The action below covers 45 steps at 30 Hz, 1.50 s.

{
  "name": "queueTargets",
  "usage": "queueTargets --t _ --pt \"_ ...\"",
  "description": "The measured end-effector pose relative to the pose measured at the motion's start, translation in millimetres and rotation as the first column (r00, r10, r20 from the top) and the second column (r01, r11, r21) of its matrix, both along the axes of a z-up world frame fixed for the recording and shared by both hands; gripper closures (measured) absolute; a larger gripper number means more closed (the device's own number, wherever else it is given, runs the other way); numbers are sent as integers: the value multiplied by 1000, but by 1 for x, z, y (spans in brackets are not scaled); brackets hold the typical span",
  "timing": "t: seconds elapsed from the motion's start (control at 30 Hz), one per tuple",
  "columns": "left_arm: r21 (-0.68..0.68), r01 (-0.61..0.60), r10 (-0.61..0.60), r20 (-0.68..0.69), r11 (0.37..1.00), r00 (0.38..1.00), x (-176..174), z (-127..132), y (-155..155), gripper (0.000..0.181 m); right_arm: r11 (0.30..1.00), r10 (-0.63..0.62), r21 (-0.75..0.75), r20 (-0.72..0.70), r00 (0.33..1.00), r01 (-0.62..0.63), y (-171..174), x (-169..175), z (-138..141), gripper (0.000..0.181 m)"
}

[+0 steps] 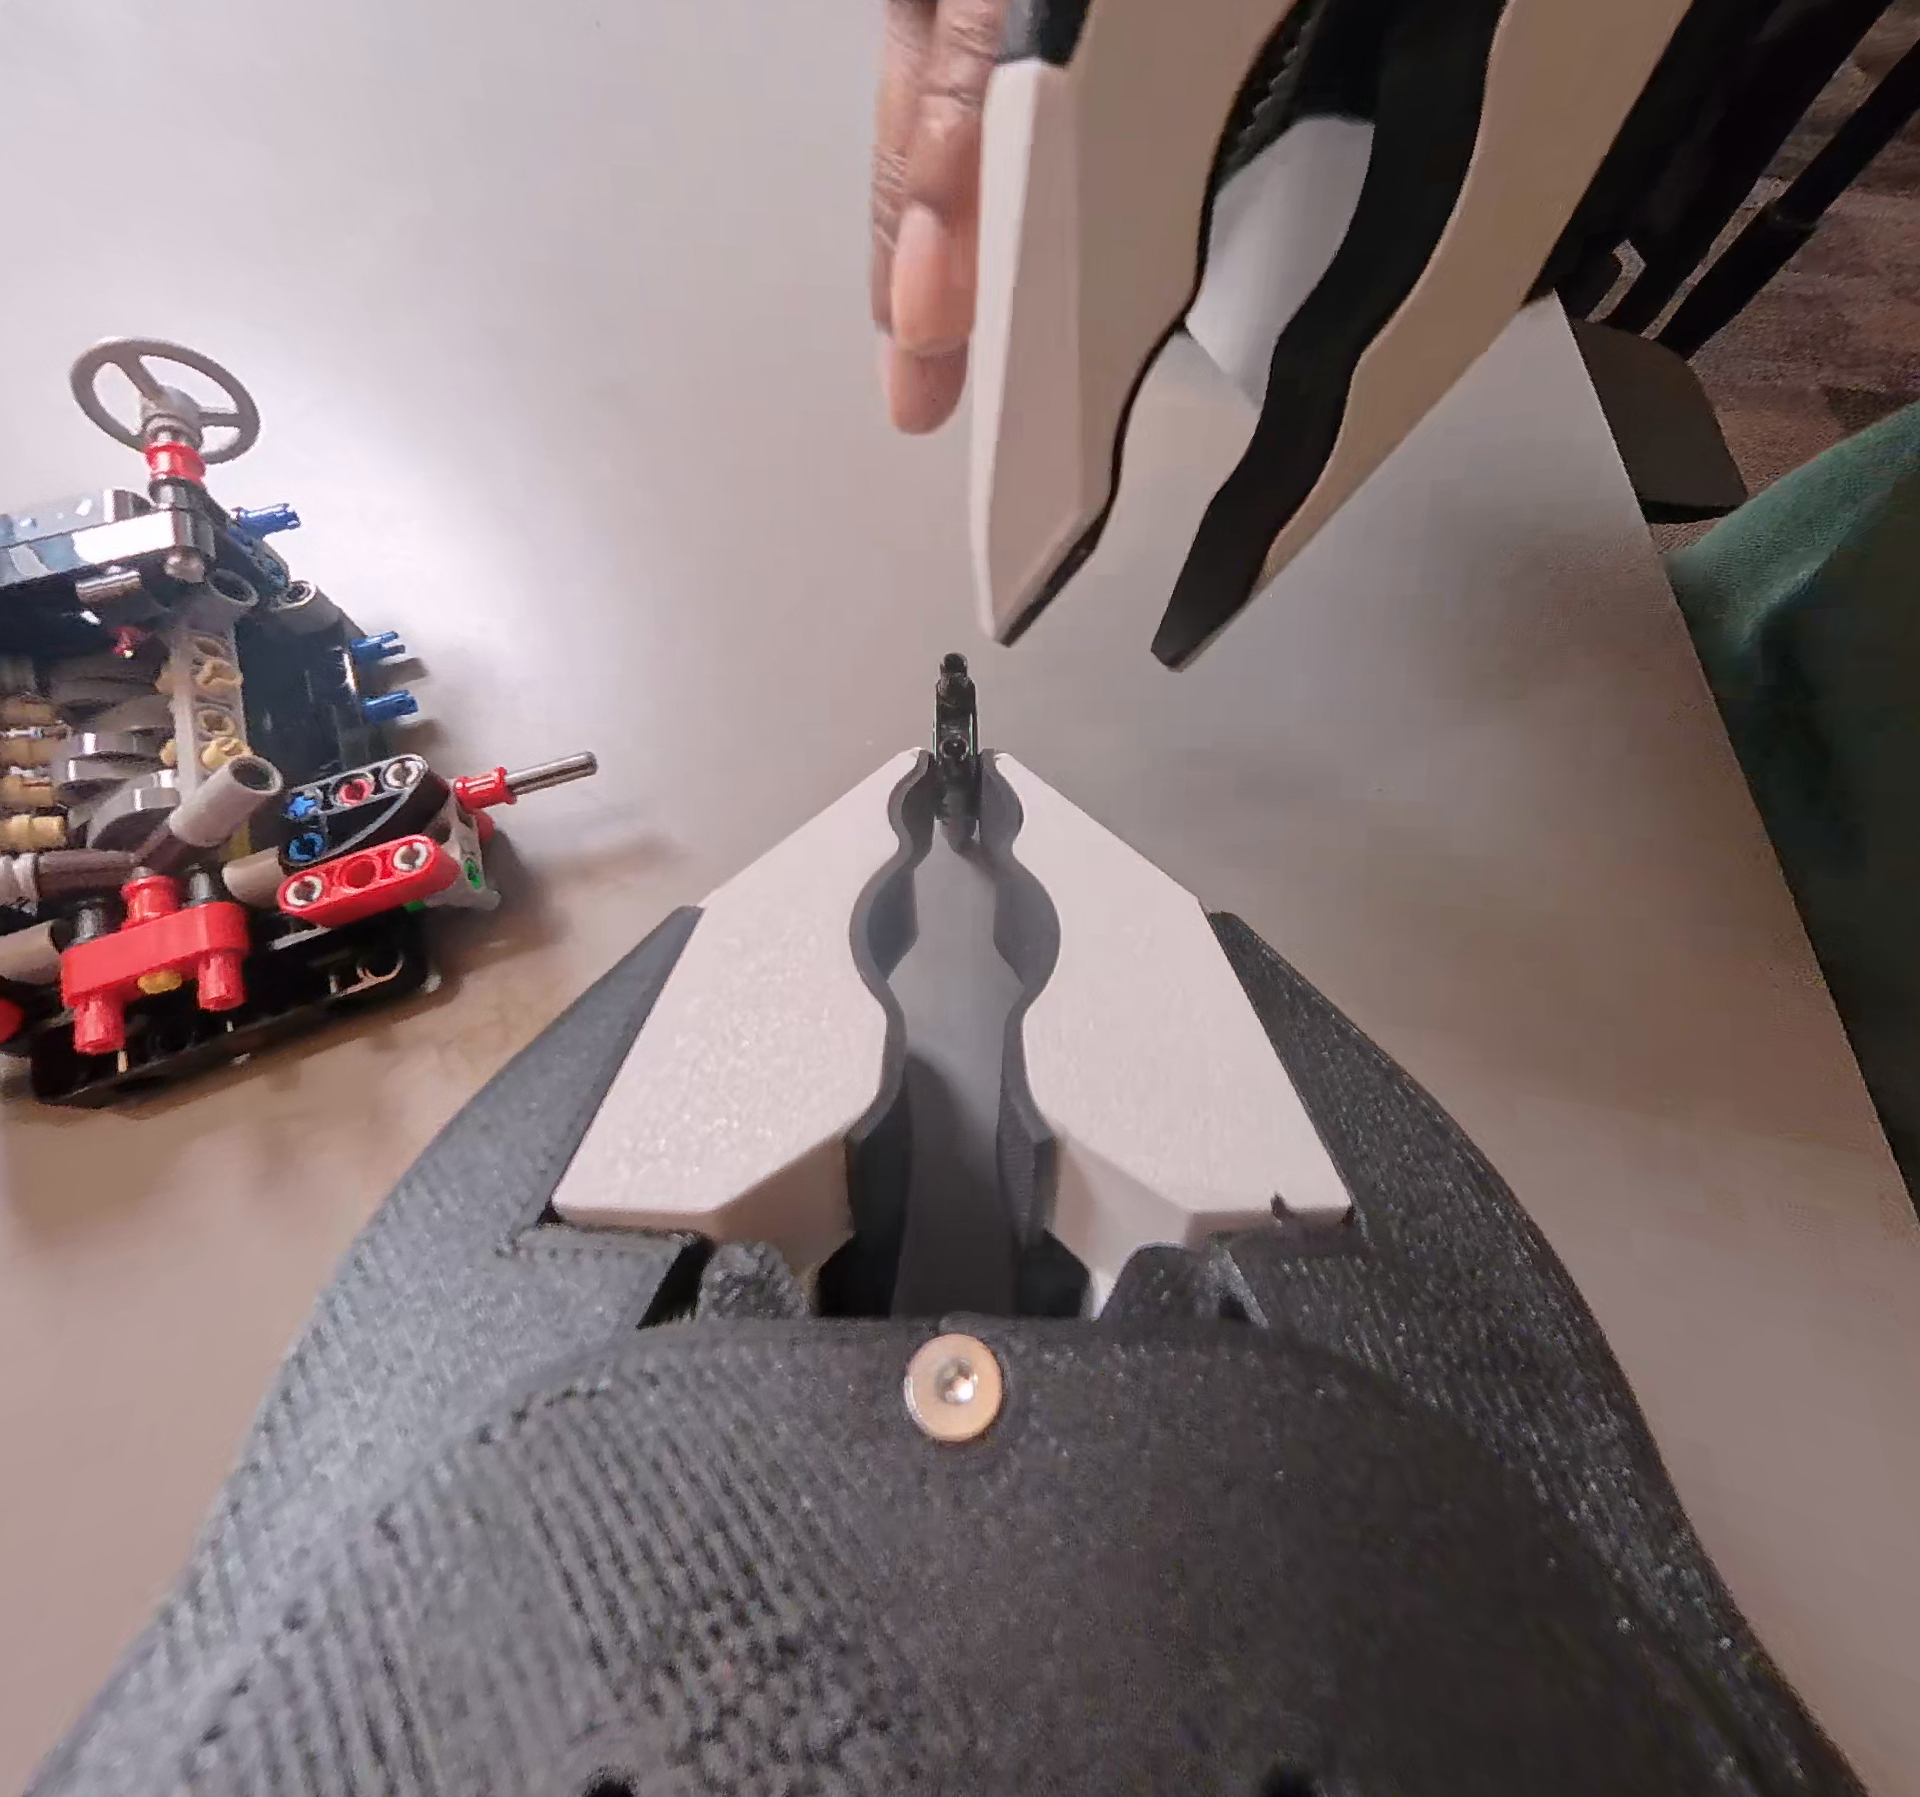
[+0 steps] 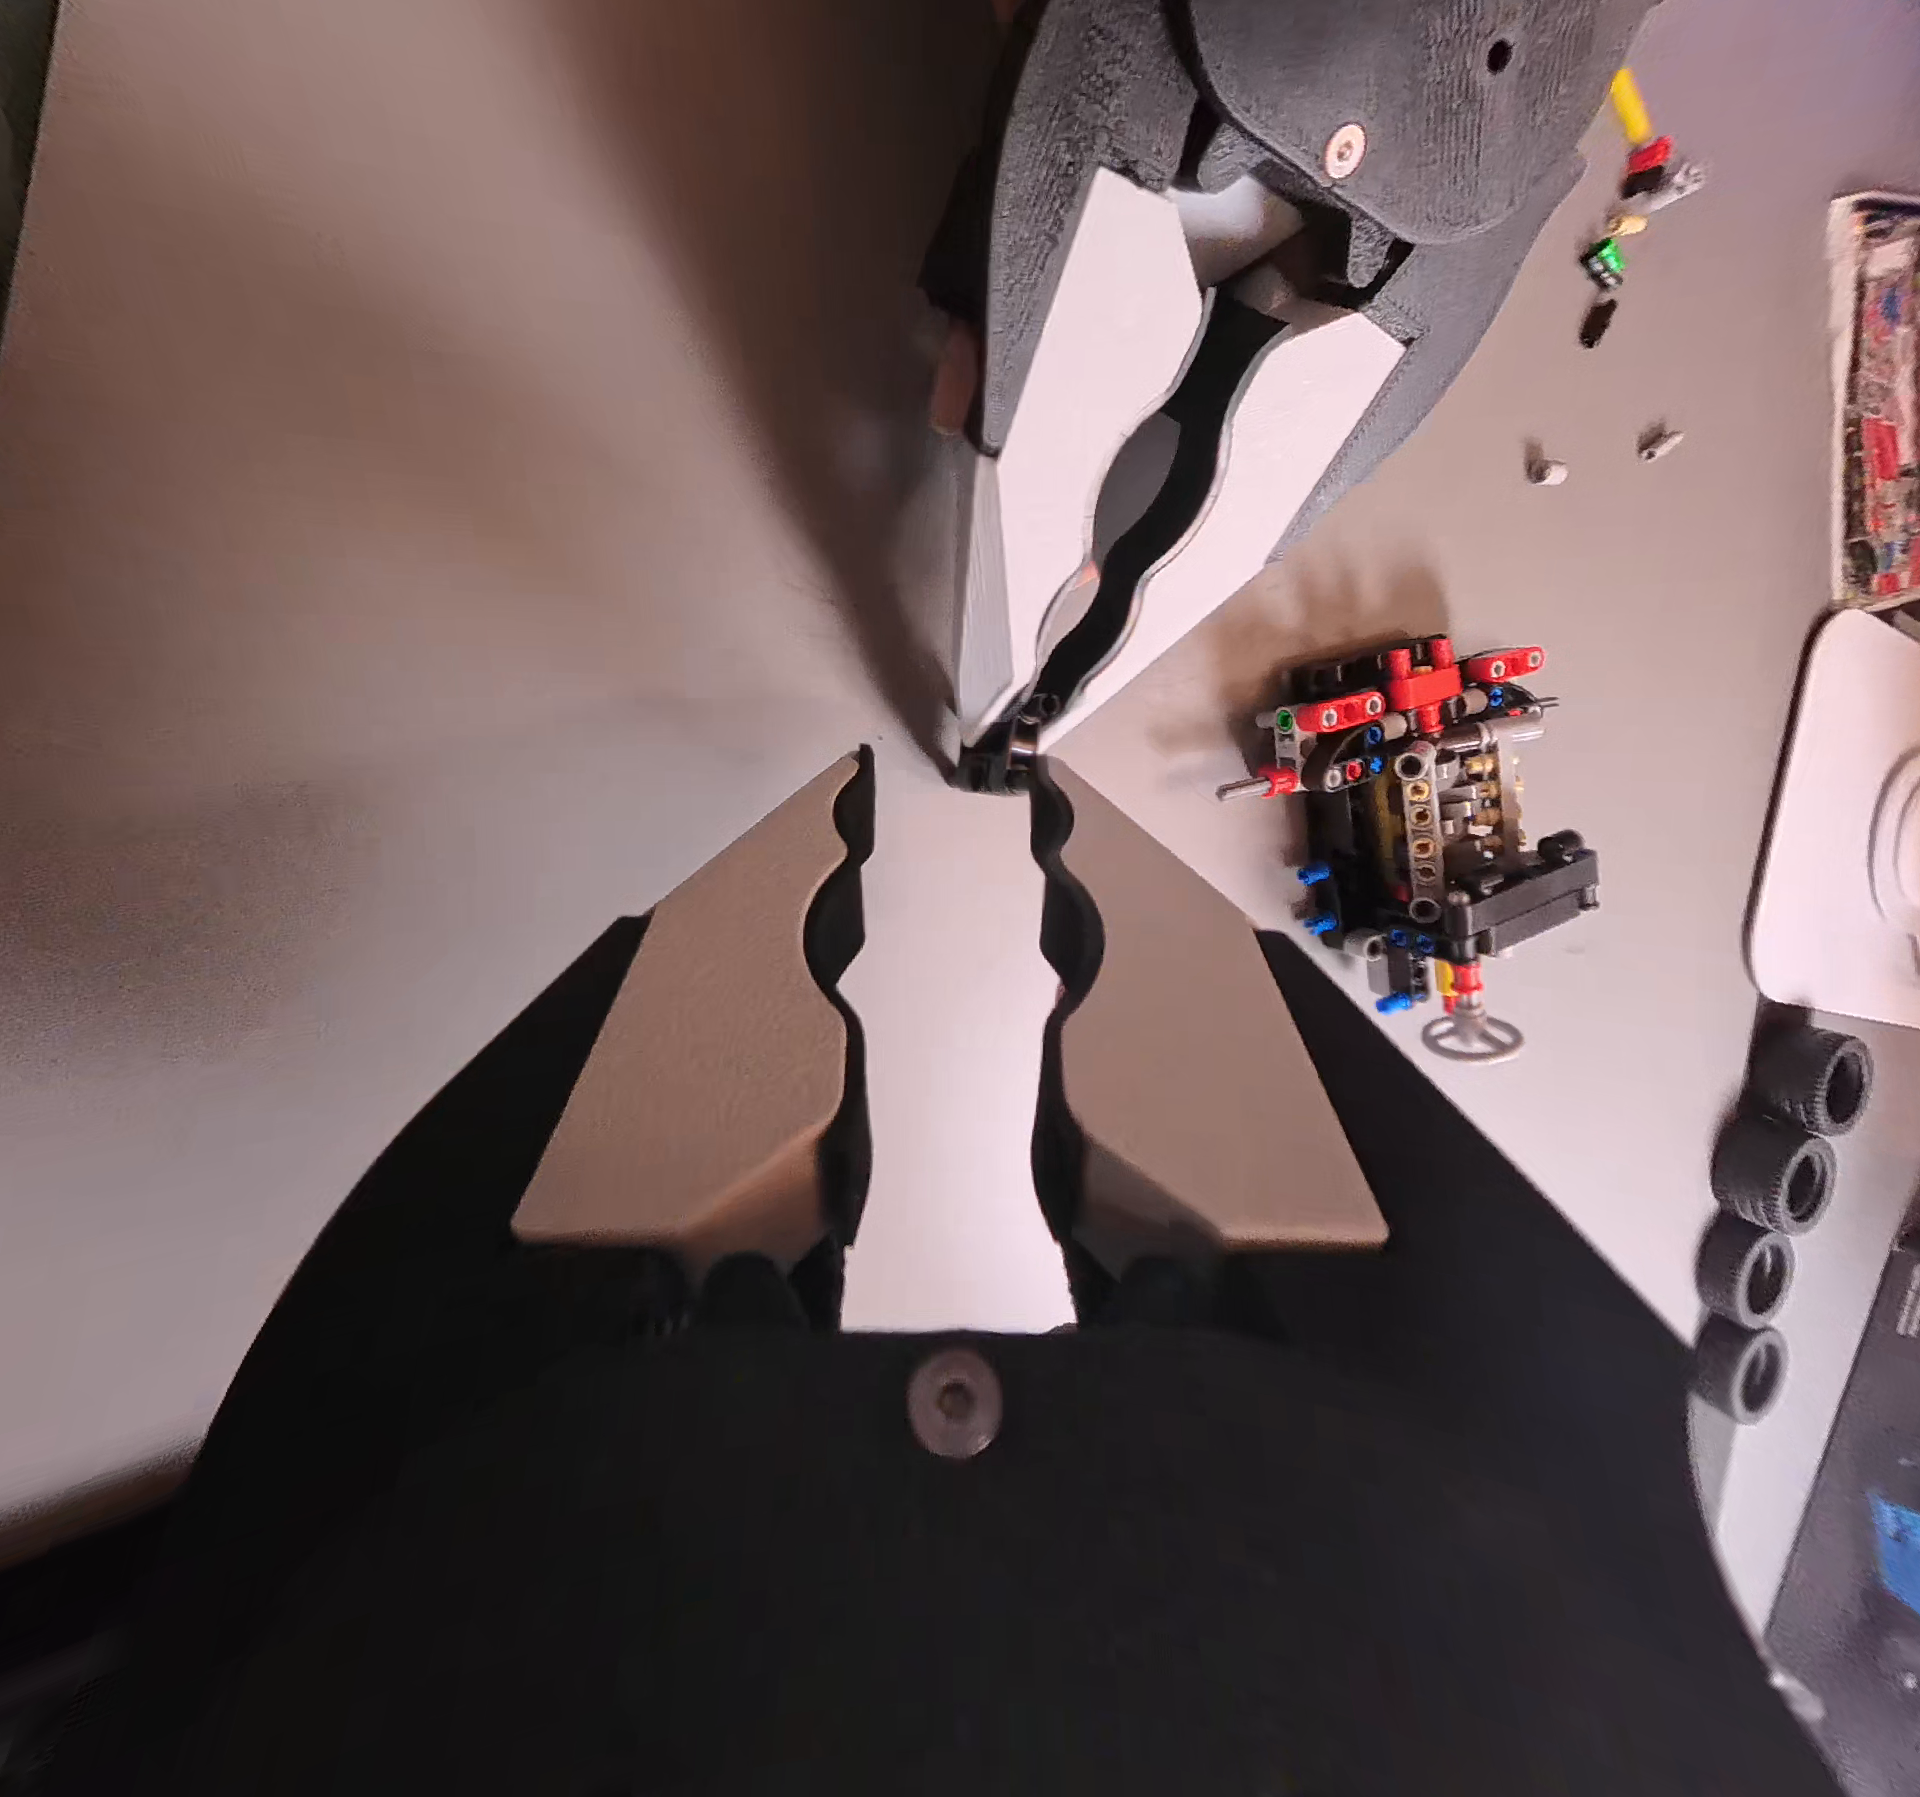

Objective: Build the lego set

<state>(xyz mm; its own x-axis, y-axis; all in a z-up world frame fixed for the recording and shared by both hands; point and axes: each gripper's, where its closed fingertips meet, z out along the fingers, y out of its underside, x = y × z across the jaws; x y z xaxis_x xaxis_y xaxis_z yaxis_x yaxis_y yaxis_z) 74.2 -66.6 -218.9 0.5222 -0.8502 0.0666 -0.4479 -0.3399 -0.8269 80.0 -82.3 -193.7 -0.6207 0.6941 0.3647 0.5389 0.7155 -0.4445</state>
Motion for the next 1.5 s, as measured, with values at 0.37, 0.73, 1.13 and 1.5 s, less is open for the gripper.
queueTargets --t 0.37,0.73,1.13,1.5 --pt "6 -17 17 -3 1000 1000 -1 0 2 175 999 -41 29 -106 994 45 8 -4 -10 156" --pt "16 -13 13 -11 1000 1000 0 -1 1 175 999 -43 28 -127 991 47 7 -6 -9 162" --pt "-386 161 131 628 908 767 -2 67 -9 175 856 -278 -513 -355 892 63 10 -9 33 144" --pt "-448 249 214 754 859 621 -14 82 -4 176 704 -356 -708 -410 840 -48 10 -19 56 150"
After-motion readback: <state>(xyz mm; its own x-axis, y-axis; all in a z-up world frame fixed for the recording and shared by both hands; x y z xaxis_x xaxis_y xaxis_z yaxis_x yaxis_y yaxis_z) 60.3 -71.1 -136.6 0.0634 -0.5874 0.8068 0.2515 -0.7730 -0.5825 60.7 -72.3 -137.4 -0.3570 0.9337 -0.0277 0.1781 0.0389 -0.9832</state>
